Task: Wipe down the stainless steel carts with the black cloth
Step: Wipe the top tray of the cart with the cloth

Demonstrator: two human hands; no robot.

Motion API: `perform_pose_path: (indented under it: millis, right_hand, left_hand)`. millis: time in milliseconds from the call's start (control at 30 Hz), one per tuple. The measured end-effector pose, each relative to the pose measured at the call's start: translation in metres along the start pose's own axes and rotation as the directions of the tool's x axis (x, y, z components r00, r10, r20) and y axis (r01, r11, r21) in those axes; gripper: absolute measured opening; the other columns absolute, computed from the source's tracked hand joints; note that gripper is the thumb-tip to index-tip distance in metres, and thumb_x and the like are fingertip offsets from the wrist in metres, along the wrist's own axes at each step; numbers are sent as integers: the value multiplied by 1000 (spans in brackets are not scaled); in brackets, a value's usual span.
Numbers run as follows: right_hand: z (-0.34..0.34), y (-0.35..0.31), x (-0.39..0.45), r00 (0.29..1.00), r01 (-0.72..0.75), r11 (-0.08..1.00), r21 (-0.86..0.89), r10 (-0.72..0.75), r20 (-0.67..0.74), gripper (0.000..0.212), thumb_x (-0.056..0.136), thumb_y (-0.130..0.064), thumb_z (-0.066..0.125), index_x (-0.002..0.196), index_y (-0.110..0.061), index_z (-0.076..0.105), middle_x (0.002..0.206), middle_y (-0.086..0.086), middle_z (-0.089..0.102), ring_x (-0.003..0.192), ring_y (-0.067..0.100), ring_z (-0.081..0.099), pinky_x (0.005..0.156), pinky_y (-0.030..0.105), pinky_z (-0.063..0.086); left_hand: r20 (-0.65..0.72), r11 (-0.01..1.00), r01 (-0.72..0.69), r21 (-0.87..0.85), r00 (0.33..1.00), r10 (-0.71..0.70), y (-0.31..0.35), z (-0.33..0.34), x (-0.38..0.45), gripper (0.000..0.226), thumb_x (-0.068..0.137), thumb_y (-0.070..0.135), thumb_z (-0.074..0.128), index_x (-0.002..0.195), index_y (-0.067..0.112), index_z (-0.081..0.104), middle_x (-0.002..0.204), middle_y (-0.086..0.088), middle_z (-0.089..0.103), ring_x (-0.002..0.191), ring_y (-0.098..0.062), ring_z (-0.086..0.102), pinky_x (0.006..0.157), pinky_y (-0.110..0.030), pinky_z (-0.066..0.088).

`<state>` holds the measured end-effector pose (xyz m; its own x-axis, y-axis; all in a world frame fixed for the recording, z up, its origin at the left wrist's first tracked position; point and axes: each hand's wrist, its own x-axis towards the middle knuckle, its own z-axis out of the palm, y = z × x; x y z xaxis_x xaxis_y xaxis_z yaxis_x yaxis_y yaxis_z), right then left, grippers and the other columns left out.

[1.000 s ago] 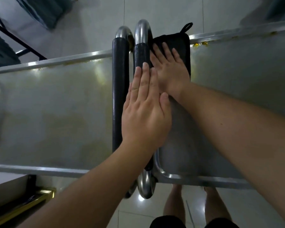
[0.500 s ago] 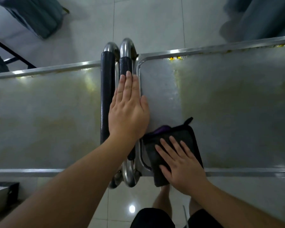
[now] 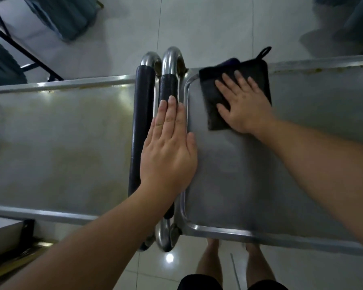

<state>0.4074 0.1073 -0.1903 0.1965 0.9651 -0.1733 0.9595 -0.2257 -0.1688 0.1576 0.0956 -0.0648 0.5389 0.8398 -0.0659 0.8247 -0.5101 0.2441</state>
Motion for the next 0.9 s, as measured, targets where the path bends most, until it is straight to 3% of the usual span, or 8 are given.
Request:
perform_pose_path:
  millis: [133, 267, 500, 700, 800, 900]
  right_hand:
    - [-10, 11, 27, 999, -33, 999, 16, 33, 16, 76, 98, -66, 18, 166, -34, 7, 174, -8, 0, 160, 21, -5, 129, 44, -2]
    - [-7, 0, -3, 997, -82, 996, 41, 81, 13, 75, 99, -62, 22, 166, -29, 12, 174, -4, 5, 160, 23, -1, 129, 46, 3]
    - [25, -19, -135, 997, -75, 996, 47, 73, 39, 74, 101, -58, 28, 166, -26, 16, 174, -1, 12, 161, 24, 3, 129, 50, 10]
    - [60, -27, -286, 996, -5, 999, 35, 2, 84, 73, 103, -58, 29, 167, -26, 9, 175, -2, 3, 161, 25, 3, 126, 54, 18]
    - [60, -22, -320, 996, -21, 999, 26, 19, 92, 74, 102, -56, 34, 167, -27, 13, 175, -3, 6, 161, 25, 6, 124, 54, 21]
    - [56, -25, -319, 994, -48, 998, 38, 44, 99, 76, 101, -55, 40, 167, -27, 15, 174, -3, 9, 161, 25, 7, 125, 55, 22]
  left_hand:
    - [0, 1000, -8, 1, 1000, 8, -1, 0, 0, 65, 111, 39, 23, 170, 14, 12, 179, 0, -1, 162, -8, -14, 129, -28, -13]
    - [3, 1000, -3, 19, 1000, 3, -2, 0, 2, 65, 112, 40, 22, 171, 15, 10, 179, 1, -4, 162, -8, -14, 128, -26, -15]
    - [50, 995, -7, 96, 999, 2, 2, -4, 1, 67, 112, 46, 13, 170, 17, -1, 178, 2, -15, 159, -7, -25, 124, -25, -23]
    - [102, 974, -27, 225, 995, 4, 3, -8, 0, 67, 113, 47, 15, 169, 19, -9, 175, -3, -24, 159, -15, -29, 127, -34, -20]
    - [111, 950, -56, 308, 994, 23, 6, -7, -2, 68, 114, 39, 21, 169, 16, -12, 175, -8, -25, 160, -22, -27, 126, -36, -21]
    - [101, 969, -13, 248, 995, -13, 13, -10, 6, 70, 111, 41, 27, 170, 20, -4, 177, -8, -13, 163, -22, -16, 127, -39, -14]
